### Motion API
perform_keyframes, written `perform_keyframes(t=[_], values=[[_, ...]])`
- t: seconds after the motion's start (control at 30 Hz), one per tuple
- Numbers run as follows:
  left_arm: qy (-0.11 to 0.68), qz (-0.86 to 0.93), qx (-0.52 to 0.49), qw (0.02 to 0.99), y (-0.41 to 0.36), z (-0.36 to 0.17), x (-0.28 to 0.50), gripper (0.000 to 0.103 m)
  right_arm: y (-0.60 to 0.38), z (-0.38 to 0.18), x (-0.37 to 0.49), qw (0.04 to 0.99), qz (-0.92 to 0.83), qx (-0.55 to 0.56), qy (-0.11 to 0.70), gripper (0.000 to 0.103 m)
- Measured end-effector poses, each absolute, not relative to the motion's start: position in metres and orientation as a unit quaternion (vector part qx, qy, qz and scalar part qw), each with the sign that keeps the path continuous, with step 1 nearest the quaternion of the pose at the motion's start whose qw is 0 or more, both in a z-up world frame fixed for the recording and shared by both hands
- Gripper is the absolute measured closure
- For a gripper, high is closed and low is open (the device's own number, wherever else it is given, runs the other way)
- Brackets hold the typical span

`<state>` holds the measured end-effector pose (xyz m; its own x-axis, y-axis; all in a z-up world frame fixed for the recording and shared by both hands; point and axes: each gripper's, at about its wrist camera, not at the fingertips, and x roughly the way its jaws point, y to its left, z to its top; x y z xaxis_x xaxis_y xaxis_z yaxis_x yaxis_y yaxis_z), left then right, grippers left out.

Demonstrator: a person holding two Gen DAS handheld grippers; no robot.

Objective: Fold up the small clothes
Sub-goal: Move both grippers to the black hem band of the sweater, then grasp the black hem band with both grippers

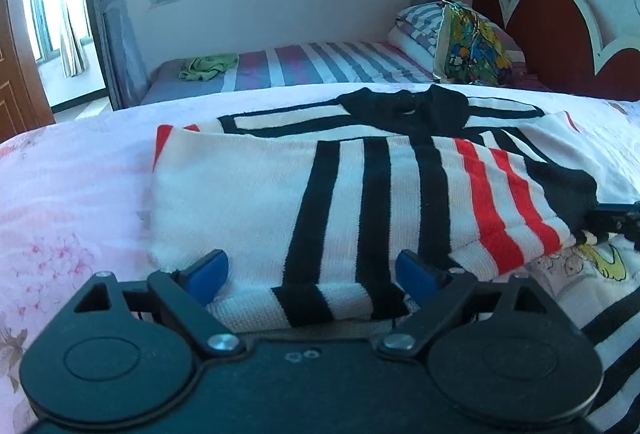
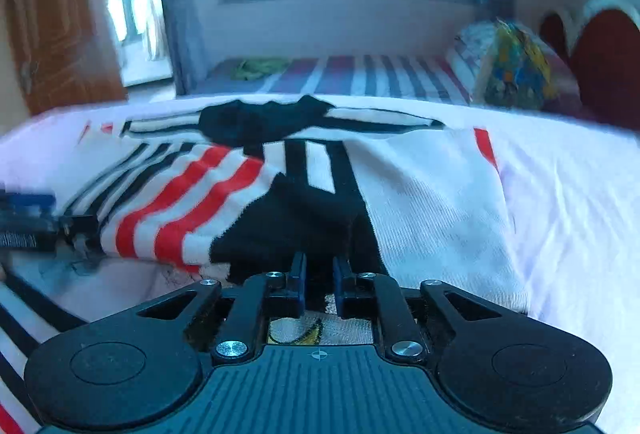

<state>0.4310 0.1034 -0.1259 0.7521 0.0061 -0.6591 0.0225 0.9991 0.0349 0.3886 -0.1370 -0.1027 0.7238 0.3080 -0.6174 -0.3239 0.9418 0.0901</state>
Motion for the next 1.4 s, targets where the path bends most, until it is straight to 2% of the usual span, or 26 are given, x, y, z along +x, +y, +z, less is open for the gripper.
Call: perform_keyframes(t=[0.2, 0.43, 0.47, 0.6, 0.73, 0.83, 0.9, 0.93, 1.1, 1.13, 1.23, 1.37, 1.4], values=[[0.36, 0.007, 0.051, 0.932, 0.099, -0.117, 0.426, 0.009, -0.154, -0.08, 0.372, 0.93, 0.155, 0.019, 0.332, 0.089], [0.338, -0.001, 0.088, 0.937, 0.099, -0.094, 0.348, 0.009, -0.18, -0.055, 0.307, 0.929, 0.155, 0.028, 0.334, 0.089], [0.339, -0.004, 0.079, 0.937, 0.104, -0.092, 0.332, 0.012, -0.188, -0.052, 0.296, 0.927, 0.158, 0.043, 0.339, 0.089], [0.363, 0.014, 0.01, 0.932, 0.134, -0.089, 0.257, 0.032, -0.224, -0.047, 0.232, 0.908, 0.164, 0.114, 0.369, 0.089], [0.345, 0.038, -0.034, 0.937, 0.147, -0.079, 0.179, 0.031, -0.254, -0.053, 0.154, 0.895, 0.157, 0.13, 0.397, 0.089], [0.366, 0.019, -0.056, 0.929, 0.151, -0.082, 0.148, 0.032, -0.273, -0.056, 0.111, 0.885, 0.143, 0.172, 0.409, 0.089], [0.385, 0.012, -0.084, 0.919, 0.159, -0.088, 0.134, 0.041, -0.283, -0.056, 0.093, 0.878, 0.134, 0.201, 0.413, 0.089], [0.391, 0.008, -0.105, 0.914, 0.163, -0.089, 0.13, 0.042, -0.285, -0.055, 0.087, 0.877, 0.13, 0.213, 0.41, 0.089], [0.407, -0.022, -0.156, 0.9, 0.167, -0.096, 0.13, 0.037, -0.291, -0.052, 0.081, 0.865, 0.13, 0.251, 0.414, 0.088], [0.412, -0.031, -0.17, 0.895, 0.167, -0.1, 0.133, 0.037, -0.292, -0.055, 0.084, 0.859, 0.128, 0.262, 0.421, 0.087], [0.418, -0.063, -0.249, 0.872, 0.175, -0.115, 0.142, 0.038, -0.296, -0.067, 0.088, 0.85, 0.113, 0.296, 0.42, 0.032], [0.407, -0.091, -0.321, 0.851, 0.186, -0.128, 0.15, 0.04, -0.298, -0.077, 0.096, 0.832, 0.133, 0.327, 0.428, 0.032], [0.403, -0.095, -0.34, 0.844, 0.189, -0.131, 0.152, 0.045, -0.296, -0.079, 0.097, 0.832, 0.133, 0.324, 0.431, 0.032]])
